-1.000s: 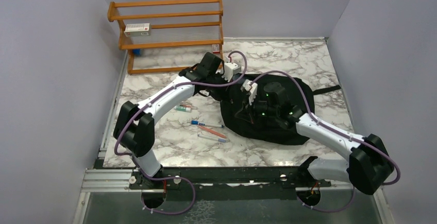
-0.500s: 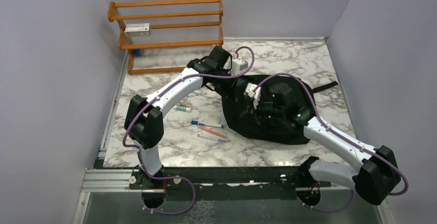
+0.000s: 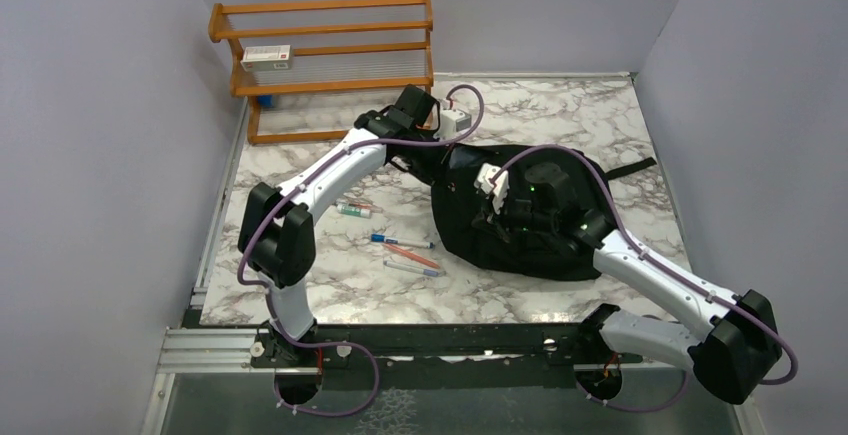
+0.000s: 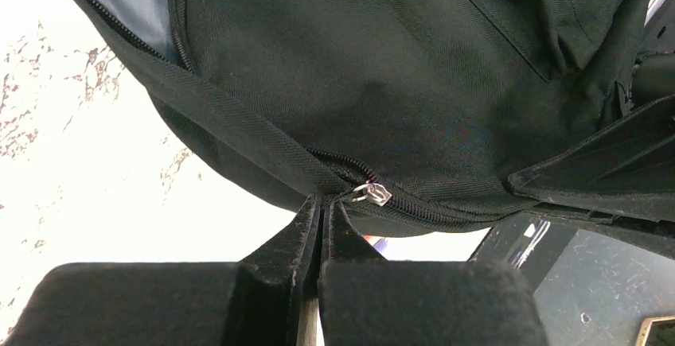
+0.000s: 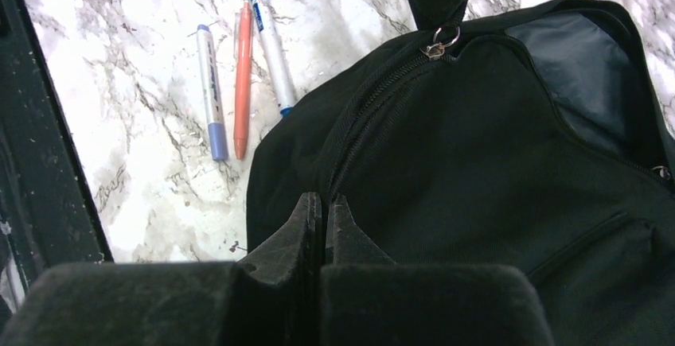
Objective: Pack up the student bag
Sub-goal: Zip the student bag at the center of the board.
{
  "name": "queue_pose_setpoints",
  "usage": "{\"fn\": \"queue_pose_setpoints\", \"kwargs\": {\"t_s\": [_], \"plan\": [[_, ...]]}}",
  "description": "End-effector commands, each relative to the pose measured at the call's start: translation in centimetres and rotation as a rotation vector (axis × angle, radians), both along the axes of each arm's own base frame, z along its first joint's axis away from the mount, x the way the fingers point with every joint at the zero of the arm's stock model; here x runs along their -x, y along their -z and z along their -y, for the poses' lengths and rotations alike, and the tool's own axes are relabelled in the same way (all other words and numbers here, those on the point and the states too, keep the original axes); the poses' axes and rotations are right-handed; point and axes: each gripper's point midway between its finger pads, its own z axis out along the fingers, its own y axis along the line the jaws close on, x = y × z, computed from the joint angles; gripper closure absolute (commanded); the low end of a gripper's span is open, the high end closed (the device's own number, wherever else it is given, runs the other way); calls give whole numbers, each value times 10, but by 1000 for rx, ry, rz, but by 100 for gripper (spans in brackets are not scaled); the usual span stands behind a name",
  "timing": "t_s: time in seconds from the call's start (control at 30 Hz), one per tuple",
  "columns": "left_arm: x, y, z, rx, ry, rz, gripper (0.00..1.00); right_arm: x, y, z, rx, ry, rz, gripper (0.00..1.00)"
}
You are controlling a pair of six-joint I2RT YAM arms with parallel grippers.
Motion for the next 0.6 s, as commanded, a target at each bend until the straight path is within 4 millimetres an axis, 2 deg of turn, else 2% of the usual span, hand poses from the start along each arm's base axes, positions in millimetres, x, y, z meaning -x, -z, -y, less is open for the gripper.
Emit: {"fn": "queue_pose_setpoints", "kwargs": {"t_s": [0.0, 0.1, 0.2, 0.4, 0.57], "plan": [[-10, -22, 5, 46, 42, 156, 100, 16, 7, 1, -47, 48, -100, 99], [13, -17, 21, 71, 87, 112, 100, 19, -5, -16, -149, 0, -117, 99], [28, -16, 30, 98, 105, 90, 100, 18, 0, -22, -156, -14, -141, 99], [48, -27, 33, 131, 122, 83, 100, 6, 7, -17, -165, 55, -98, 99], [77, -20, 34, 129, 169, 35, 100, -3, 4, -9, -183, 132, -49, 99]]}}
